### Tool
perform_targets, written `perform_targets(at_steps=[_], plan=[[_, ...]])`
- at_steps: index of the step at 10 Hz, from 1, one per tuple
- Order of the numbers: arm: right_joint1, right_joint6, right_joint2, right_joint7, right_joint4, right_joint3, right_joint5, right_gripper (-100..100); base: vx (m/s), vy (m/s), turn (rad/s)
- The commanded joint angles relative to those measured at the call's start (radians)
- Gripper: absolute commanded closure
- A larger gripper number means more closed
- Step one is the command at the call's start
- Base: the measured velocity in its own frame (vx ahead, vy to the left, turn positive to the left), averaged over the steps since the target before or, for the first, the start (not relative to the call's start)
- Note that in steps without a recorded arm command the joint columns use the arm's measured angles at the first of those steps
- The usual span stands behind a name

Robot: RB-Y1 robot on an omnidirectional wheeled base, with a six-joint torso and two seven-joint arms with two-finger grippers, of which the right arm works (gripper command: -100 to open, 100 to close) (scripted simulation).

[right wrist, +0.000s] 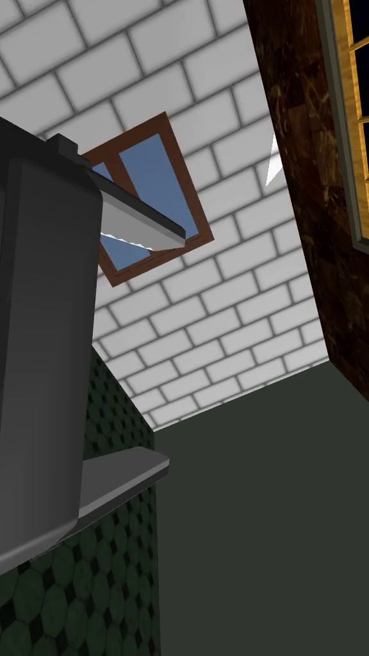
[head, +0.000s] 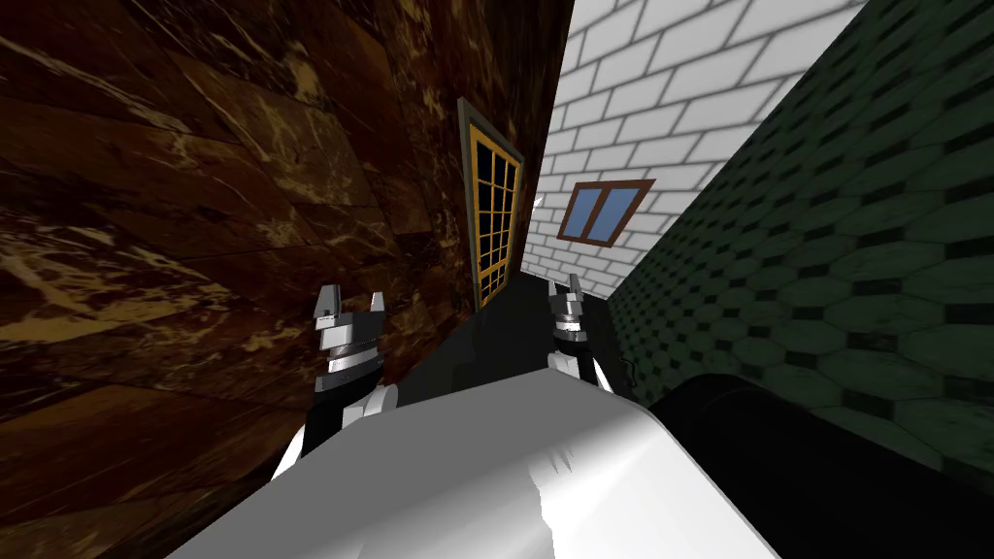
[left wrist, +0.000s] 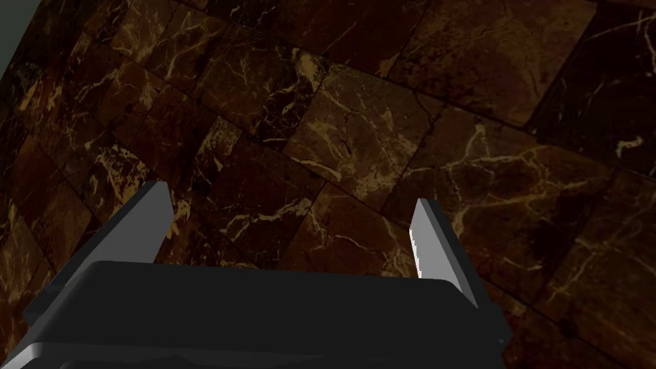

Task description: Pull the door open

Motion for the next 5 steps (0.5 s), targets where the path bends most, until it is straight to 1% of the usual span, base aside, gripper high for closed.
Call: perform_targets(at_steps=[1, 2, 4, 5], plan=[[-0.013, -0.008, -0.009, -0.025, 0.036, 0.002, -0.017, -100, 0.078, -0.028, 0.222], [-0.019, -0.012, -0.013, -0.037, 0.053, 0.004, -0.025, -100, 0.118, -0.074, 0.228], [-0.033, -0.021, -0.022, -0.065, 0.093, 0.006, -0.044, -100, 0.126, -0.094, 0.169], [-0.038, -0.024, -0.024, -0.074, 0.106, 0.007, -0.050, -100, 0.104, -0.082, 0.144]])
